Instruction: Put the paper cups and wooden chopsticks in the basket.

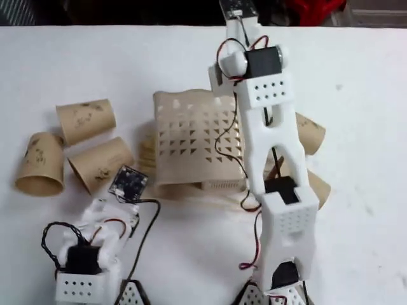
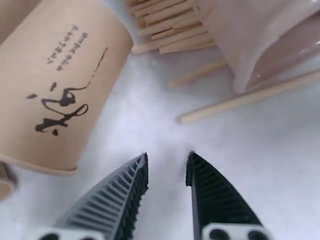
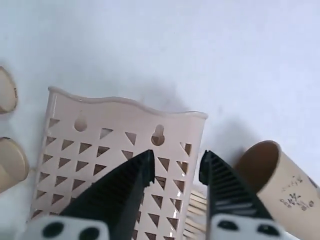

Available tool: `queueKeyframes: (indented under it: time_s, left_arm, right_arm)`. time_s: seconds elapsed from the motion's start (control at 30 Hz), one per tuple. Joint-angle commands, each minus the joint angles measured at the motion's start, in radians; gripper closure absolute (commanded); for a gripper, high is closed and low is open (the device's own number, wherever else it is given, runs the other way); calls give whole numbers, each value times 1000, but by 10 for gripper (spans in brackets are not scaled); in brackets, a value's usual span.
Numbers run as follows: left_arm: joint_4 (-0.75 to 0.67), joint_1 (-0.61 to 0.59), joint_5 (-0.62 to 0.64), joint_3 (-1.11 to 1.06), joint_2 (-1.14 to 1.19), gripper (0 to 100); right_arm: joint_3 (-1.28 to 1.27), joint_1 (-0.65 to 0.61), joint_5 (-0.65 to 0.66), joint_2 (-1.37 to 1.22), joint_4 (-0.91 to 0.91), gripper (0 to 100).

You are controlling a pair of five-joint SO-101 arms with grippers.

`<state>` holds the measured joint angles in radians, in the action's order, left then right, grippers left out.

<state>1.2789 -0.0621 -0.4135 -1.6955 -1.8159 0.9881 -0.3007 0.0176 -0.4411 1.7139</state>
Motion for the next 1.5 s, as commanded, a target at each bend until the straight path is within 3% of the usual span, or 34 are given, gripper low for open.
queueKeyframes:
  time_s: [0.0, 0.13, 0.23, 0.53, 1.13, 1.47]
  left_arm:
    - [6, -12, 8, 3, -8, 857]
    - [6, -12, 8, 3, -8, 857]
    - [6, -12, 8, 3, -8, 857]
    - [6, -13, 8, 3, -8, 857]
    - [6, -13, 8, 3, -8, 857]
    - [6, -12, 8, 3, -8, 857]
  right_arm:
    - [-46, 48, -5, 166, 5, 846]
    - [-161, 119, -12, 188, -82, 846]
    - [-250, 97, -5, 116, -213, 846]
    - [-132, 65, -12, -128, -340, 846]
    - [14, 99, -12, -366, -326, 846]
    - [12, 180, -5, -357, 5, 847]
